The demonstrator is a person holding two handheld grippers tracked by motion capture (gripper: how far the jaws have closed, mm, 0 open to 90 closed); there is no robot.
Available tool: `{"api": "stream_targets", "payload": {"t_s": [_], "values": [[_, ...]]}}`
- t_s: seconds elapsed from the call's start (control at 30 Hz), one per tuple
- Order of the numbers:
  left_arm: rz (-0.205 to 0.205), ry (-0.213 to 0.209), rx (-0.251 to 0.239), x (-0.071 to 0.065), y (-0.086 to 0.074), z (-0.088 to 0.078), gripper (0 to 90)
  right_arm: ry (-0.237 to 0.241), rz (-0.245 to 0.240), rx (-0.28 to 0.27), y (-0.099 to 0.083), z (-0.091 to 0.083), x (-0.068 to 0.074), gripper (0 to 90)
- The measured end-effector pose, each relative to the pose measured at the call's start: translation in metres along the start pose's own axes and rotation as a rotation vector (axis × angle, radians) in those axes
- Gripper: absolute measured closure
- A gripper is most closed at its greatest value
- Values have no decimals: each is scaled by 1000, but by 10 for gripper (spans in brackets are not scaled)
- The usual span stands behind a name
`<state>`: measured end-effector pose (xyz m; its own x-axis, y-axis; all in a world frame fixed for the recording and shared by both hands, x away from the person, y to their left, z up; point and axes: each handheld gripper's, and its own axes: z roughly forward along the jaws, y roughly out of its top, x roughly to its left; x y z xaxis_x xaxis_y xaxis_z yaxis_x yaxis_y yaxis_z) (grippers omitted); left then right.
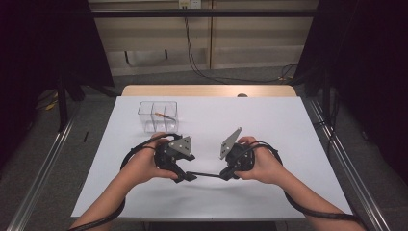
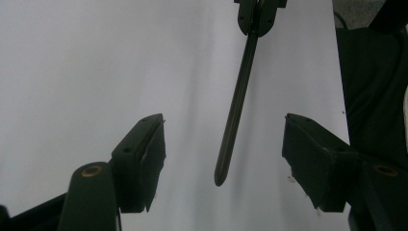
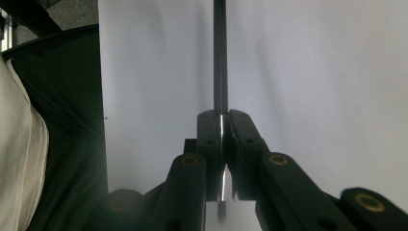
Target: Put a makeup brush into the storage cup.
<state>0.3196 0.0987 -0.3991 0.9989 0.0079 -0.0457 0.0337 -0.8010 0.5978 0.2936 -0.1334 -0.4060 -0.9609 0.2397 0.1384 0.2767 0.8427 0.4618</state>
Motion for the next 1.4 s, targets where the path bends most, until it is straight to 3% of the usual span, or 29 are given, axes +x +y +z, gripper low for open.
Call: {"api": "stream_targets", "payload": {"t_s": [0.17, 0.7, 1.03, 1.23, 1.4], "values": [[5, -7, 27, 1, 2, 1, 439, -1, 3, 3, 2, 0, 0, 847], [46, -50, 112, 0, 9, 17, 622, 9, -24, 2, 6, -2, 2, 847], [66, -74, 149, -2, 12, 24, 811, 5, -66, 15, 9, -1, 2, 846], [97, -92, 173, -4, 12, 27, 840, 12, -77, 9, 8, -1, 1, 843], [99, -90, 172, -5, 11, 28, 842, 20, -80, 4, 7, 2, 1, 842]]}}
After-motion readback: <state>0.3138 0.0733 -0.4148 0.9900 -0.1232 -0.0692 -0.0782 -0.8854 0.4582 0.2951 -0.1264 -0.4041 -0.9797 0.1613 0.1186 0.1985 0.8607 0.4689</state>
